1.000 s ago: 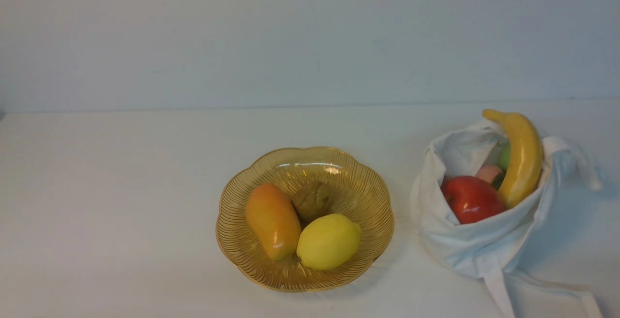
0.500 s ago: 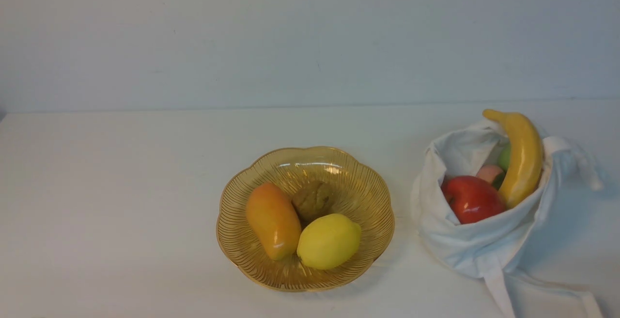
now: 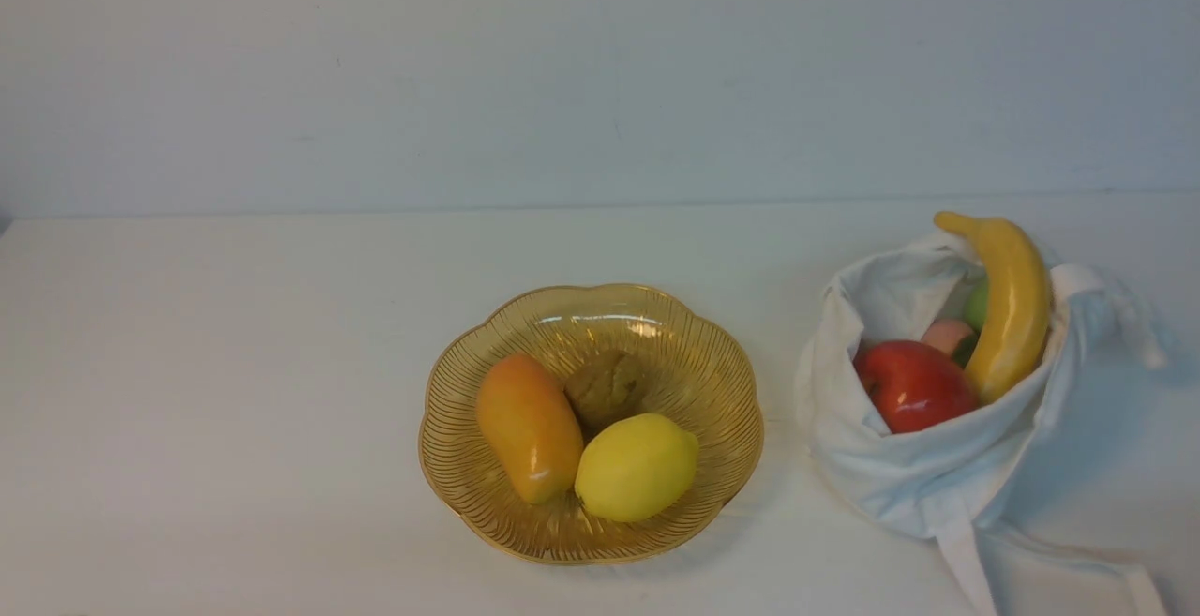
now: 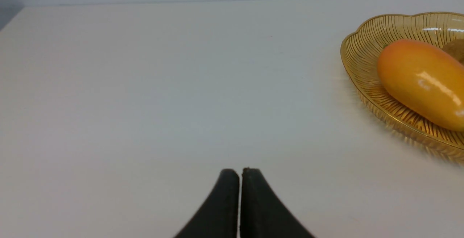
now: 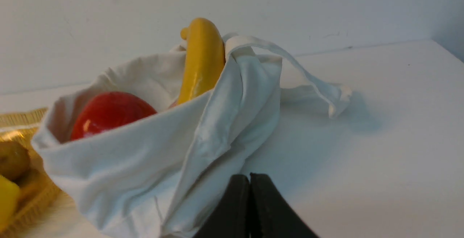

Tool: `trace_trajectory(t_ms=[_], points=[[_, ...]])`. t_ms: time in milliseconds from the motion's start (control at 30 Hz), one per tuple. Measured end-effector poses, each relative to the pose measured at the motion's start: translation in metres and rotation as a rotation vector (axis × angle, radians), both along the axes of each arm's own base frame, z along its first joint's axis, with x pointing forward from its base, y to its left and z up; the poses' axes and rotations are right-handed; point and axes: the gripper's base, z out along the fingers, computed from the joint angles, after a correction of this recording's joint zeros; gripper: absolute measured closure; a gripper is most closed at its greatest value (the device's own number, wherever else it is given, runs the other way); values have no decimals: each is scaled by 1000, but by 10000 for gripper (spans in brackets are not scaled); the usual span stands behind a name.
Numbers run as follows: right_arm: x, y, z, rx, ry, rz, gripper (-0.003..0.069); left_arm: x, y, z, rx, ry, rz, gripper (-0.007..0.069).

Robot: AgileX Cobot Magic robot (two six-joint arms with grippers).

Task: Take the fruit out of the cloth bag on the white table and place them on a plate.
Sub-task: 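Reach into the bag and grasp the banana with the right gripper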

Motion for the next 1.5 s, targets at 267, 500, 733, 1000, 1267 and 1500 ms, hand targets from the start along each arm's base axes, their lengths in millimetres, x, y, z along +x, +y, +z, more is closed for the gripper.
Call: trace_trajectory(t_ms=[267, 500, 733, 1000, 1267, 1500], points=[[0, -1, 24, 484, -252, -26, 673, 0, 0, 0, 0, 0, 0, 632], [-1, -6, 33, 589, -367, -40, 673, 0, 0, 0, -1, 0, 0, 632], [-5, -2, 90, 443, -399, 10, 673, 0, 0, 0, -1, 0, 0, 632], [75, 2, 166, 23, 259, 2, 673, 0, 0, 0, -1, 0, 0, 632], [175, 7, 163, -141, 631, 119, 673, 0, 0, 0, -1, 0, 0, 632], [238, 12, 142, -192, 734, 187, 659, 0, 0, 0, -1, 0, 0, 632]])
